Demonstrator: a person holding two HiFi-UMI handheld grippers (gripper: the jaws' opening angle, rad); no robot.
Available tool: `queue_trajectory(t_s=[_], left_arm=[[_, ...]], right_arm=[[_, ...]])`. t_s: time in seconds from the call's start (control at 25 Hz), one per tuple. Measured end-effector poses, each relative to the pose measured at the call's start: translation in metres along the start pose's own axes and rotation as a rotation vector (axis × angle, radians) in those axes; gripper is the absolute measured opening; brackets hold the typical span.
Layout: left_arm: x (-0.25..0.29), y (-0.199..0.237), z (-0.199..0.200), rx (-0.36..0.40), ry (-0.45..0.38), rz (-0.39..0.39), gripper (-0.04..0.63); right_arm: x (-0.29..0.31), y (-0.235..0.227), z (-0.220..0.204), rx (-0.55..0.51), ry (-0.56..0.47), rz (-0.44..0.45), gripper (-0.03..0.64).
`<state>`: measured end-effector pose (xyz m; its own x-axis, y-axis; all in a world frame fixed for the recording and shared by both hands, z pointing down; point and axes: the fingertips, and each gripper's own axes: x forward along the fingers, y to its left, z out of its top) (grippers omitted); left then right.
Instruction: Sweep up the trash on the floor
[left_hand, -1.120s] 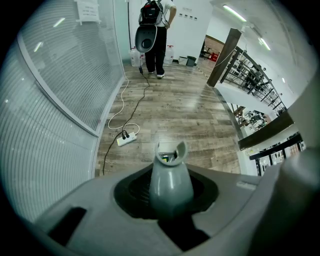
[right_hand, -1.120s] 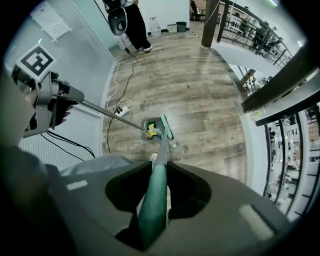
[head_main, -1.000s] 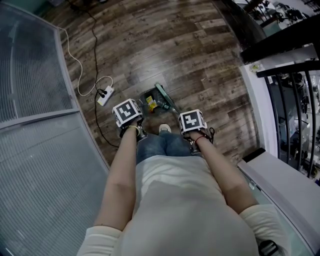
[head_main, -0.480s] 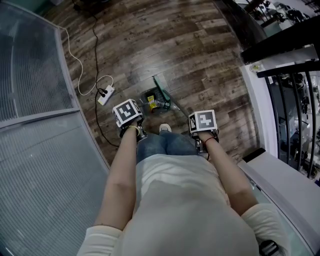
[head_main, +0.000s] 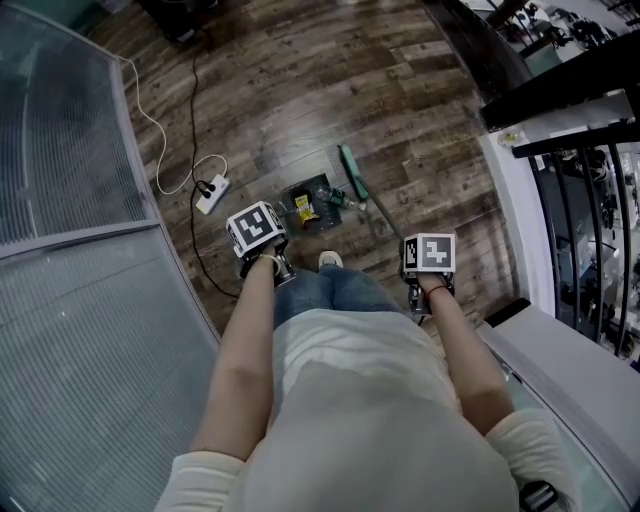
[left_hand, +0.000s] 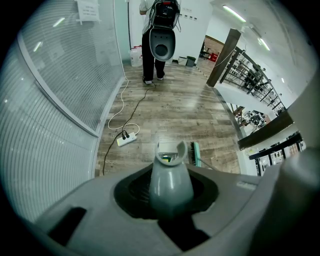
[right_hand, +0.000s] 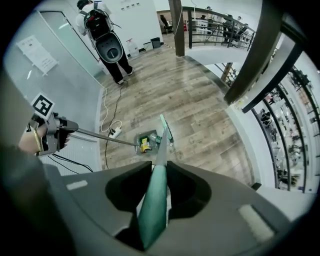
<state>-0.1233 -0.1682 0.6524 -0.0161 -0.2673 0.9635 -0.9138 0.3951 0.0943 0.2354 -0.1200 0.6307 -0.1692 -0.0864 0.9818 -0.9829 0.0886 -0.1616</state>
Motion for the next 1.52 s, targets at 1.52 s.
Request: queue_trajectory(t_s=[1.52], left_arm=[[-0.001, -0.009, 0.005, -0.023, -0.015, -0.084, 0.091]], right_arm=[[0.031, -0.016, -0.034, -0.198, 0.165, -0.161, 0.101]])
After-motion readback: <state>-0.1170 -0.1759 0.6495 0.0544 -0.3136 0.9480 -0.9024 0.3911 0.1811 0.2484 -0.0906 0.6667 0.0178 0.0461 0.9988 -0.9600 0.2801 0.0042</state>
